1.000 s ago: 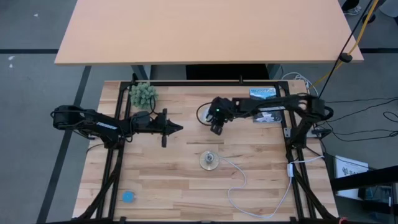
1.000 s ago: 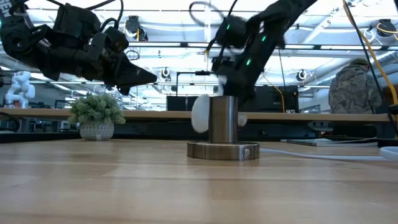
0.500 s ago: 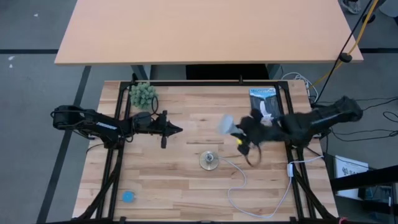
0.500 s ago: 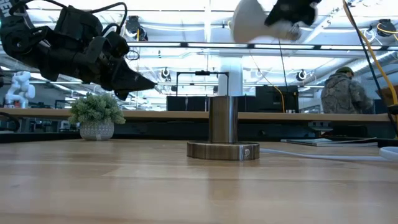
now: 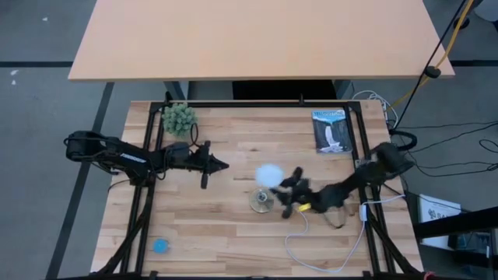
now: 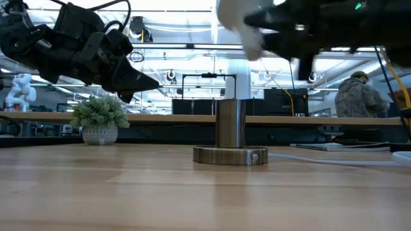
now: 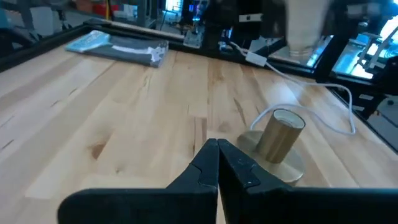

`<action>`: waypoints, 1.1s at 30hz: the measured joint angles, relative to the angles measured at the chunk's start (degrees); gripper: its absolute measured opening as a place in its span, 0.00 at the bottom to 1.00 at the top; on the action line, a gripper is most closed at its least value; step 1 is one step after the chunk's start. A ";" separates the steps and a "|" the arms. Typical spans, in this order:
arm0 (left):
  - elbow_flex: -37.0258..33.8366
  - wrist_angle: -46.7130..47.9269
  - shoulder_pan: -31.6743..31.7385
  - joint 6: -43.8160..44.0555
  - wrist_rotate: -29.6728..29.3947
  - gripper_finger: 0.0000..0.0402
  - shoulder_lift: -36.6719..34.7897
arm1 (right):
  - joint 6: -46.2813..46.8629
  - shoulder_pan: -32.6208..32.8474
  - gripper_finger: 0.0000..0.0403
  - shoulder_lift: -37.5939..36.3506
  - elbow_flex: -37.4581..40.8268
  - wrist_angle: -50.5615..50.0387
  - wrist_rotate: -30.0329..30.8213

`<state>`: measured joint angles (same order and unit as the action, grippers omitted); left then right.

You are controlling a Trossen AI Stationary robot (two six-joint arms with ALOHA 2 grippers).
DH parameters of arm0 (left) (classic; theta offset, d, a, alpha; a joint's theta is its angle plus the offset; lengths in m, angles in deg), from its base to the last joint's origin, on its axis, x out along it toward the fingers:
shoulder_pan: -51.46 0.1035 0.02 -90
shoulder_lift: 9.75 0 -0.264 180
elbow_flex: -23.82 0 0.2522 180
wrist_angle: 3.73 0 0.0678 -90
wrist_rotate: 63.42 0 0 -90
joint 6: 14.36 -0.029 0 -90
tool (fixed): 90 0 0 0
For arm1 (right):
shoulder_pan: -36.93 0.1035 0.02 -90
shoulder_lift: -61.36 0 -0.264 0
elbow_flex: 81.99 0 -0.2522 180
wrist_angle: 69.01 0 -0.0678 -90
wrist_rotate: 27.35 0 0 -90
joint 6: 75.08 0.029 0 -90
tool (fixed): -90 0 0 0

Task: Screw lightbulb
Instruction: Insert the white light bulb into the gold lamp

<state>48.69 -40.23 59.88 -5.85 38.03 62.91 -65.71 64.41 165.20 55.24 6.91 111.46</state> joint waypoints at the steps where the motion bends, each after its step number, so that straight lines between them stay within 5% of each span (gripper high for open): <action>1: 0.08 0.04 -0.27 -0.02 0.00 0.00 0.00 | -2.72 -1.00 0.33 3.23 -1.84 -0.06 -2.56; 7: 1.71 2.29 -0.68 0.13 3.61 0.00 2.20 | -3.46 -5.74 0.33 15.27 -10.92 0.13 -7.36; 18: 10.50 1.74 -6.02 -1.46 6.23 0.00 15.27 | -9.53 -4.00 0.33 11.83 -12.45 -1.55 -7.93; 23: 14.03 1.63 -6.37 -1.57 12.94 0.00 15.82 | -5.52 -0.79 0.33 10.07 -12.44 -11.84 0.13; 33: 16.76 2.25 -7.28 -1.97 13.17 0.00 15.65 | -1.70 2.55 0.33 10.01 -12.42 -18.24 6.87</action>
<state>65.45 -37.97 52.60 -7.82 51.20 78.56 -67.41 66.96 175.21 42.82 -11.34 118.32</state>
